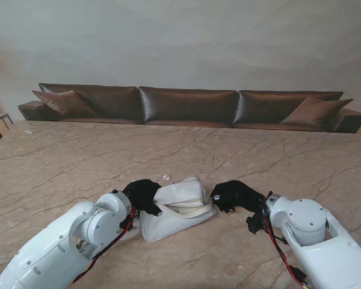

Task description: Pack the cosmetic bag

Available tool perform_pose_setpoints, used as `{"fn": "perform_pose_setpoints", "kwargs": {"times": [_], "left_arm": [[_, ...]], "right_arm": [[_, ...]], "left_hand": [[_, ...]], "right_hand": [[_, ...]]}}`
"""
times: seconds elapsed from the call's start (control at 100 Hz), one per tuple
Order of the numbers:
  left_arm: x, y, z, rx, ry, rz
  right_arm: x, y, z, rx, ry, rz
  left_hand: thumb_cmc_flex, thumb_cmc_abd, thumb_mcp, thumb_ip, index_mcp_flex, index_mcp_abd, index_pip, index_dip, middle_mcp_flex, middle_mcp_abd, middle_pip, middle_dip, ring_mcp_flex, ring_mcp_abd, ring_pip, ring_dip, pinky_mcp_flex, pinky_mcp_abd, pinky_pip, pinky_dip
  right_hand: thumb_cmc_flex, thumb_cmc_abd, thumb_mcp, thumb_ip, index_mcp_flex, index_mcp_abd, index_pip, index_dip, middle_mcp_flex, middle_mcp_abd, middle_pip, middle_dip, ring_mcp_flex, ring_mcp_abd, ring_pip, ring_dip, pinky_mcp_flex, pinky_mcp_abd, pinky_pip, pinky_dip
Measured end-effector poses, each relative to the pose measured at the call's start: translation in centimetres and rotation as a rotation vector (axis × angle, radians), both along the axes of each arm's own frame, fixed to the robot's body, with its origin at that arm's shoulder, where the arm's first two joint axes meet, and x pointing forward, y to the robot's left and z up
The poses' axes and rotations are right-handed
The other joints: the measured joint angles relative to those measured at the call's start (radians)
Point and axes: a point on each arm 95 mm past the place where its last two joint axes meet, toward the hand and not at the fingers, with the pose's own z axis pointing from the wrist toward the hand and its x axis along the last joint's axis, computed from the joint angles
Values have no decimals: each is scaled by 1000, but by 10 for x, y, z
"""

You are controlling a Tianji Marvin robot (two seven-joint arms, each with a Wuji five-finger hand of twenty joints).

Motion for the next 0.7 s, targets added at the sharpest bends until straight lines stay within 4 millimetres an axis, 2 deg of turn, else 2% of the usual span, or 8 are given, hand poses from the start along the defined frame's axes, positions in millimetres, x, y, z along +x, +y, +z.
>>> {"fn": "perform_pose_setpoints", "kwargs": {"times": [0.24, 0.37, 0.47, 0.54, 0.59, 0.64, 0.68, 0.7], "left_arm": [[3, -5, 4, 57, 47, -48], [3, -7, 6, 78, 55, -69], [3, -7, 6, 72, 60, -68], [2, -3, 5, 45, 55, -49], [1, 0, 2, 11, 53, -24], [-1, 3, -1, -29, 64, 3], [-3, 6, -3, -59, 80, 26], [-3, 8, -4, -70, 87, 38]], "right_arm": [[7, 12, 16, 2, -51, 37], [11, 18, 26, 41, -109, 22], [11, 21, 32, 94, -117, 5], [10, 21, 33, 88, -116, 26], [9, 19, 33, 79, -111, 44], [7, 17, 32, 78, -103, 49], [5, 14, 31, 78, -95, 43], [3, 12, 30, 79, -91, 38]], "left_hand": [[-25, 0, 29, 0, 0, 0, 15, 42, 3, 2, 3, 15, 0, -2, 25, -10, 19, 0, 10, -9], [-39, 0, 35, 0, 0, 0, 39, 56, 8, 3, 9, 16, 10, -11, 59, -16, 35, 0, 50, -18], [-78, 0, 66, 1, 0, 0, 63, 57, 16, 3, 18, 19, 16, -25, 100, -21, 30, -1, 87, -19], [-78, 0, 66, 1, 0, 1, 65, 37, 16, 3, 18, 14, 16, -25, 102, -21, -19, -14, 92, -17], [-78, -5, 66, 1, -5, 1, 79, -12, 16, 4, -8, 48, 9, -25, 102, 17, -75, -25, 77, -4], [-82, -13, 85, 1, -38, 2, 107, -113, 17, 4, -92, 111, -30, -25, 86, 94, -163, -30, 3, 9], [-129, -10, 131, 3, -92, 2, 110, -173, -14, 4, -163, 129, -77, -23, 45, 113, -244, -31, -68, 18], [-154, 1, 140, 25, -116, 2, 110, -193, -29, 2, -199, 131, -95, -22, 10, 111, -274, -31, -99, 20]], "right_hand": [[0, 0, -1, 0, 31, 14, 1, -2, 0, 6, 0, 2, 0, 0, 0, 0, 4, 0, 0, 0], [0, 0, -2, 0, 40, 92, 2, -7, 7, 45, 3, 15, 1, 0, 0, 0, 10, 0, 0, 0], [0, 0, -3, 0, 40, 102, 2, -13, 7, 50, 4, 16, 1, 0, 0, 0, 10, 0, 0, 0], [0, 0, -3, 0, 40, 102, 2, -14, 3, 50, 4, 16, 1, 0, 0, 0, 10, 0, 0, 0], [0, 0, -3, 0, 29, 96, 2, -14, 1, 50, 4, 16, 1, 0, 0, 0, 10, 0, 0, 0], [0, 0, -3, 0, 27, 85, 2, -14, 1, 48, 4, 16, 1, 0, 0, 0, 10, 0, 0, 0], [0, 0, -3, 0, 27, 63, 2, -14, 1, 35, 4, 16, 1, 0, 0, 0, 10, 0, 0, 0], [0, 0, -3, 0, 27, 38, 3, -14, 1, 26, 3, 4, 1, 0, 0, 0, 10, 0, 0, 0]]}}
